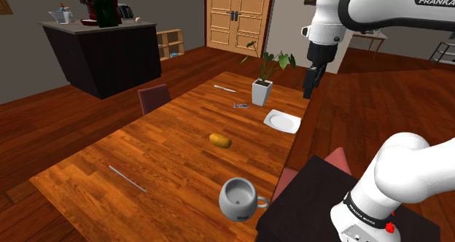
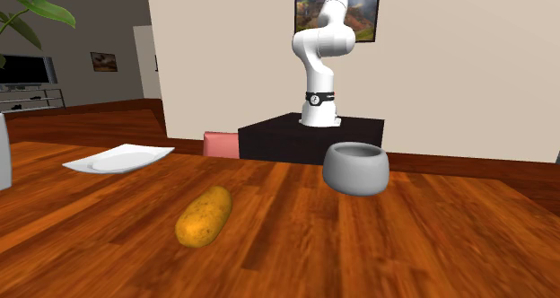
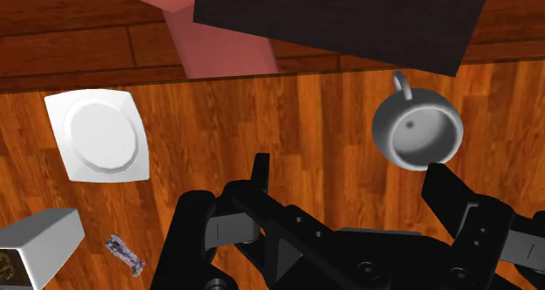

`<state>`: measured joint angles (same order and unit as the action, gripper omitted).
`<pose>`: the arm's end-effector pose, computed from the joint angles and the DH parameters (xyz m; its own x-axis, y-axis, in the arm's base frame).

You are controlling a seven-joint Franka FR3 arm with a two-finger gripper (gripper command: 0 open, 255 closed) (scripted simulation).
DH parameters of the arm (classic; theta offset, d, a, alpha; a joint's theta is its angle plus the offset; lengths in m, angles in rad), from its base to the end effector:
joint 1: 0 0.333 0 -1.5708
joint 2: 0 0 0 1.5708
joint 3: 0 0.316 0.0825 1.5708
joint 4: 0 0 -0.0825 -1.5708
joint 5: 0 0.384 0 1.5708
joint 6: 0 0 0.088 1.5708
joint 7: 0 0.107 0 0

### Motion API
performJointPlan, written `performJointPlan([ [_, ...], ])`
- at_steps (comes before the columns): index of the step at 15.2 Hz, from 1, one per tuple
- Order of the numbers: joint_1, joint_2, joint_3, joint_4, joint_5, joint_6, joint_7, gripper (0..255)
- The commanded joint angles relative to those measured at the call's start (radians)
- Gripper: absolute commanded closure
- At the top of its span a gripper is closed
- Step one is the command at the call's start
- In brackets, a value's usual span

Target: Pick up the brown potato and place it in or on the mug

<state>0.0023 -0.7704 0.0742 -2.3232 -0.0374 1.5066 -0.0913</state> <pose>0.3039 0.0263 0.5952 0.9884 0.1411 -0.0552 0.1455 -0.9858 0.0842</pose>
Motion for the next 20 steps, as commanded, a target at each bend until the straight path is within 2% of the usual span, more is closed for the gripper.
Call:
performJointPlan([
  [1,0.0,0.0,0.0,0.0,0.0,0.0,0.0,0],
  [11,-0.006,0.257,-0.029,-0.081,-0.001,0.338,-0.034,0],
  [20,-0.009,0.572,-0.046,-0.031,0.006,0.601,-0.068,0],
])
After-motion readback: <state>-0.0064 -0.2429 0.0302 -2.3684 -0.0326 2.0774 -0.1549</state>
